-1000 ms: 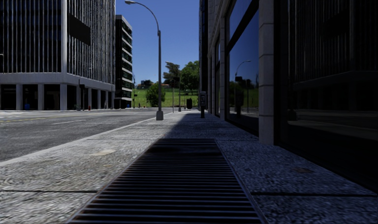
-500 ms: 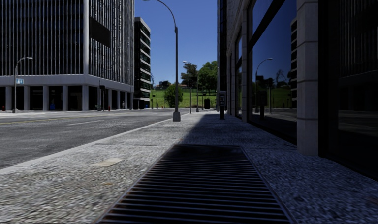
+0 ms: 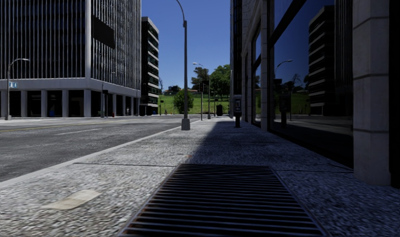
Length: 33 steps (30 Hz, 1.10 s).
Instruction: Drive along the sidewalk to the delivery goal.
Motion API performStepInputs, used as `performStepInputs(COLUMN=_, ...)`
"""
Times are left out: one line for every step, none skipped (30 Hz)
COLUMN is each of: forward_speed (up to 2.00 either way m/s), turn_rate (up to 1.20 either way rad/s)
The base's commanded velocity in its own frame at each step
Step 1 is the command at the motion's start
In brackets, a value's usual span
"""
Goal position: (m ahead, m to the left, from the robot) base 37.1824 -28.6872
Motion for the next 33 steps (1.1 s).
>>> performStepInputs(forward_speed=2.0, turn_rate=0.0)
performStepInputs(forward_speed=2.0, turn_rate=0.0)
performStepInputs(forward_speed=2.0, turn_rate=0.0)
performStepInputs(forward_speed=2.0, turn_rate=0.0)
performStepInputs(forward_speed=2.0, turn_rate=0.0)
performStepInputs(forward_speed=2.0, turn_rate=0.0)
performStepInputs(forward_speed=2.0, turn_rate=0.0)
performStepInputs(forward_speed=2.0, turn_rate=0.0)
performStepInputs(forward_speed=2.0, turn_rate=0.0)
performStepInputs(forward_speed=2.0, turn_rate=0.0)
performStepInputs(forward_speed=2.0, turn_rate=0.0)
performStepInputs(forward_speed=2.0, turn_rate=0.0)
performStepInputs(forward_speed=2.0, turn_rate=0.0)
performStepInputs(forward_speed=2.0, turn_rate=0.0)
performStepInputs(forward_speed=2.0, turn_rate=0.0)
performStepInputs(forward_speed=2.0, turn_rate=0.0)
performStepInputs(forward_speed=2.0, turn_rate=0.0)
performStepInputs(forward_speed=2.0, turn_rate=0.0)
performStepInputs(forward_speed=2.0, turn_rate=0.0)
performStepInputs(forward_speed=2.0, turn_rate=0.0)
performStepInputs(forward_speed=2.0, turn_rate=0.0)
performStepInputs(forward_speed=2.0, turn_rate=0.0)
performStepInputs(forward_speed=2.0, turn_rate=0.0)
performStepInputs(forward_speed=2.0, turn_rate=0.0)
performStepInputs(forward_speed=2.0, turn_rate=0.0)
performStepInputs(forward_speed=2.0, turn_rate=0.0)
performStepInputs(forward_speed=2.0, turn_rate=0.0)
performStepInputs(forward_speed=2.0, turn_rate=0.0)
performStepInputs(forward_speed=2.0, turn_rate=0.0)
performStepInputs(forward_speed=2.0, turn_rate=0.0)
performStepInputs(forward_speed=2.0, turn_rate=0.0)
performStepInputs(forward_speed=2.0, turn_rate=0.0)
performStepInputs(forward_speed=2.0, turn_rate=0.0)
